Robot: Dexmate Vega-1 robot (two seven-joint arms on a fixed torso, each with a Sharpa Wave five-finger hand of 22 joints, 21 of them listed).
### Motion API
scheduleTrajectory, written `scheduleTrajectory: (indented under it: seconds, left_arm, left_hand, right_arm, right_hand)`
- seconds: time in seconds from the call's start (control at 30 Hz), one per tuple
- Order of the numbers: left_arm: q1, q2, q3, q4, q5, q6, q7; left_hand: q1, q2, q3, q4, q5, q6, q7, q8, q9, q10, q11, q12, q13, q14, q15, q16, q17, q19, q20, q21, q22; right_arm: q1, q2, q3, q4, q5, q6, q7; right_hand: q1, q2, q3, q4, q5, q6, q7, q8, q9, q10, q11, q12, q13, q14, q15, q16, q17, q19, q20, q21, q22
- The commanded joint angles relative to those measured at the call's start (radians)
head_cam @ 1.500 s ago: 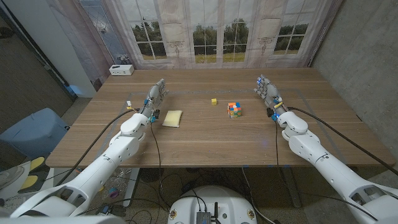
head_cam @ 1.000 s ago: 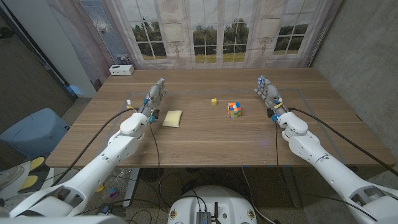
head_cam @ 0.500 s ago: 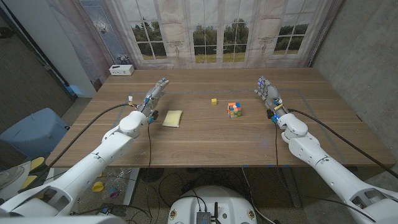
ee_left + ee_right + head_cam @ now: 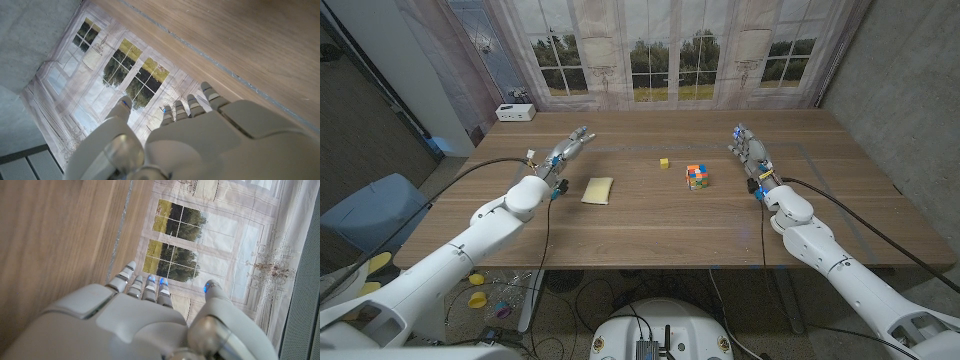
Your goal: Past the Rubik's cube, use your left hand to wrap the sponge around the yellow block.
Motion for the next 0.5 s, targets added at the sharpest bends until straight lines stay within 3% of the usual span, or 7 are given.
scheduleTrajectory:
  seconds: [0.03, 0.5]
  left_arm:
    - [-0.014, 0.102, 0.022, -0.084, 0.13, 0.079, -0.048]
    - [-0.051, 0.185, 0.058, -0.172, 0.288, 0.17, -0.121]
  left_hand:
    - [0.008, -0.012, 0.002, -0.014, -0.003, 0.011, -0.005, 0.002, 0.001, 0.013, -0.009, 0.007, 0.002, 0.003, -0.004, 0.001, 0.005, 0.012, -0.001, 0.005, 0.002]
    - [0.07, -0.057, -0.005, -0.084, -0.001, 0.041, -0.007, 0.006, 0.002, 0.036, -0.018, 0.004, 0.003, 0.043, -0.016, 0.001, 0.005, 0.055, 0.008, 0.005, 0.0]
  right_arm:
    - [-0.075, -0.009, 0.0, -0.105, -0.036, 0.0, -0.079]
    - [-0.158, 0.0, -0.004, -0.194, -0.091, 0.021, -0.169]
  right_hand:
    - [-0.003, -0.002, 0.002, 0.0, 0.004, 0.008, 0.0, 0.006, 0.004, 0.006, 0.001, 0.007, 0.005, 0.003, 0.009, 0.007, 0.005, 0.007, 0.006, 0.01, 0.004]
    - [-0.004, -0.002, 0.002, -0.002, 0.004, 0.012, 0.001, 0.007, 0.004, 0.012, 0.004, 0.008, 0.005, 0.006, 0.01, 0.008, 0.005, 0.008, 0.007, 0.01, 0.004]
